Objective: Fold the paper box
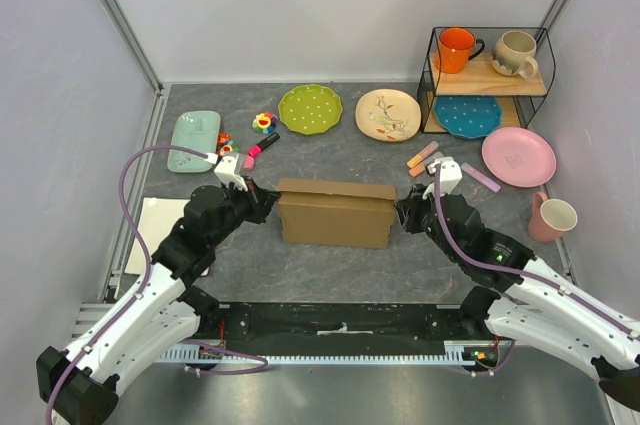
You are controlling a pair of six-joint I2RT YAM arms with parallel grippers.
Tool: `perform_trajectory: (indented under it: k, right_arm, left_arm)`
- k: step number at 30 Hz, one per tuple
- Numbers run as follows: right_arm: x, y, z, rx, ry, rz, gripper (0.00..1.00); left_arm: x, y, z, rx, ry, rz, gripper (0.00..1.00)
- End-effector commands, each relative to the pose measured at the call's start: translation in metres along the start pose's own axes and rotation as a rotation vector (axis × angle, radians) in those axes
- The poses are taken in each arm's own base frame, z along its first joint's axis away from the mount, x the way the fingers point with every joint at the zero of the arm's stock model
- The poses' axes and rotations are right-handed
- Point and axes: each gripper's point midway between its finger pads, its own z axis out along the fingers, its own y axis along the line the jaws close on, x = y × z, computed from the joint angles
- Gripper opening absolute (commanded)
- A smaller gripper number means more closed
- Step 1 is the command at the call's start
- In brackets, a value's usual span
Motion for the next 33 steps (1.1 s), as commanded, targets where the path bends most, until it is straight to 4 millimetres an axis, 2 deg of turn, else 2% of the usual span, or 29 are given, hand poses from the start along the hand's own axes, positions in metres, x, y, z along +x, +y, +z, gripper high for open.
perform_trajectory:
  k: [1, 5, 6, 7, 11, 13, 17, 18, 21, 28, 33]
  right_arm:
    - [-0.025, 0.005, -0.002, 0.002, -0.063, -0.001, 0.25]
    - [-0.021, 0.005, 0.000, 0.003, -0.056, -0.007, 0.11]
    - [-0.020, 0.004, 0.001, 0.005, -0.055, -0.008, 0.03]
    - [-0.019, 0.005, 0.001, 0.003, -0.054, -0.005, 0.00]
    - [-0.011, 0.003, 0.001, -0.002, -0.043, 0.002, 0.00]
    - [-0.001, 0.000, 0.002, -0.001, -0.024, 0.004, 0.00]
    - [0.029, -0.010, 0.004, 0.011, 0.031, 0.032, 0.00]
    - [0.042, -0.015, 0.005, 0.018, 0.055, 0.040, 0.00]
    - [0.060, -0.022, 0.005, 0.029, 0.084, 0.046, 0.00]
    - [0.062, -0.022, 0.006, 0.033, 0.091, 0.050, 0.00]
    - [0.054, -0.020, 0.006, 0.037, 0.080, 0.043, 0.00]
  left_arm:
    - [0.043, 0.007, -0.002, -0.014, 0.157, -0.035, 0.02]
    - [0.044, 0.007, -0.002, -0.013, 0.159, -0.034, 0.02]
    - [0.043, 0.006, -0.002, -0.012, 0.158, -0.035, 0.02]
    - [0.044, 0.007, -0.002, -0.014, 0.159, -0.035, 0.02]
    - [0.044, 0.006, -0.002, -0.011, 0.159, -0.035, 0.02]
    - [0.045, 0.006, -0.002, -0.011, 0.161, -0.036, 0.02]
    - [0.046, 0.006, -0.002, -0.011, 0.161, -0.037, 0.02]
    - [0.046, 0.006, -0.002, -0.011, 0.161, -0.036, 0.02]
    - [0.046, 0.007, -0.002, -0.011, 0.159, -0.034, 0.02]
    - [0.038, 0.005, -0.005, -0.017, 0.147, -0.030, 0.03]
    - [0.015, -0.001, -0.013, -0.014, 0.090, 0.004, 0.11]
